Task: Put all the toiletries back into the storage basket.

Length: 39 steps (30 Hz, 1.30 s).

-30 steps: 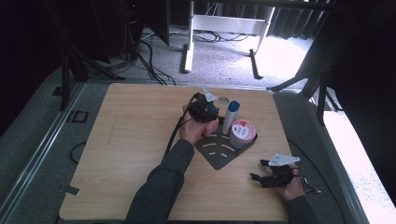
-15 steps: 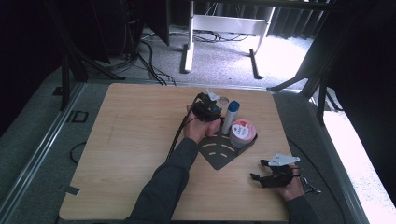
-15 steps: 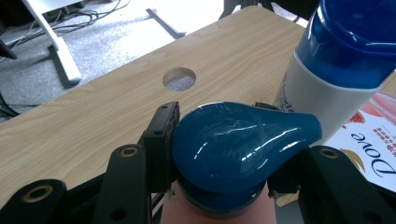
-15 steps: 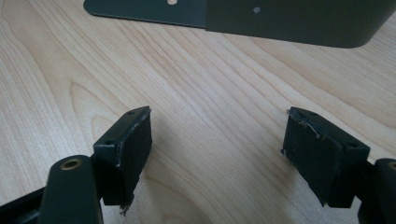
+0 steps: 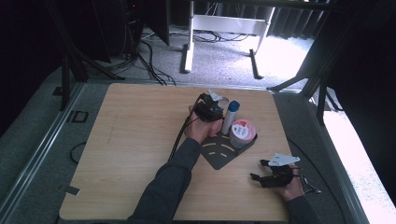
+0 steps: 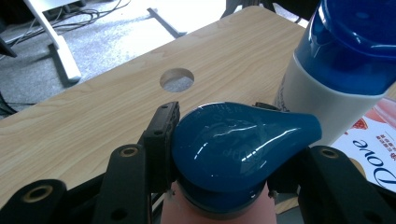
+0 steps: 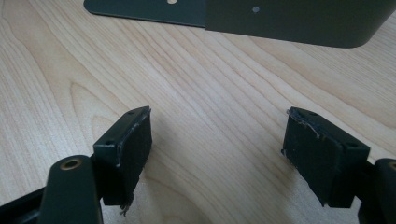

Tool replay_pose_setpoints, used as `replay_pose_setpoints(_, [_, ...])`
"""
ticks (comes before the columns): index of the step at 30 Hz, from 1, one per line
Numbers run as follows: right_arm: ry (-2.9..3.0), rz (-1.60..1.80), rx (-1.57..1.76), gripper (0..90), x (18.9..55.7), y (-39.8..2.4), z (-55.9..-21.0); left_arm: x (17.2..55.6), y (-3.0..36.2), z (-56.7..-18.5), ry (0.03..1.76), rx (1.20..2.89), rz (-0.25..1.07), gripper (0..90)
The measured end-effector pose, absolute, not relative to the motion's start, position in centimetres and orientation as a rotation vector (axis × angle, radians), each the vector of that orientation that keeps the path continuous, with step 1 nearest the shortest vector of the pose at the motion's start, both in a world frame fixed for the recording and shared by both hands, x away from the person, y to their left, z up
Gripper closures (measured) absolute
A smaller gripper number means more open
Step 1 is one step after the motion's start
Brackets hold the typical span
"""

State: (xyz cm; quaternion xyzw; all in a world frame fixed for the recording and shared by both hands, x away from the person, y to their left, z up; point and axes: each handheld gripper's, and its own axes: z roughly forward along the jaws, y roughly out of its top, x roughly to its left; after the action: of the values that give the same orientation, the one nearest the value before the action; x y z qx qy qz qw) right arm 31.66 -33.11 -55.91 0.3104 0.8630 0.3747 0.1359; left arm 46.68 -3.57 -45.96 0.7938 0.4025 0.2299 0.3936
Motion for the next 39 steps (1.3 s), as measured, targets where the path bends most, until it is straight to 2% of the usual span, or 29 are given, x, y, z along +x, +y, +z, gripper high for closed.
replay_pose_setpoints(39, [2.499, 1.085, 0.898, 23.4, 31.65, -33.11, -55.92, 46.22, -4.44, -46.21, 1.046, 2.006, 0.629, 50.7])
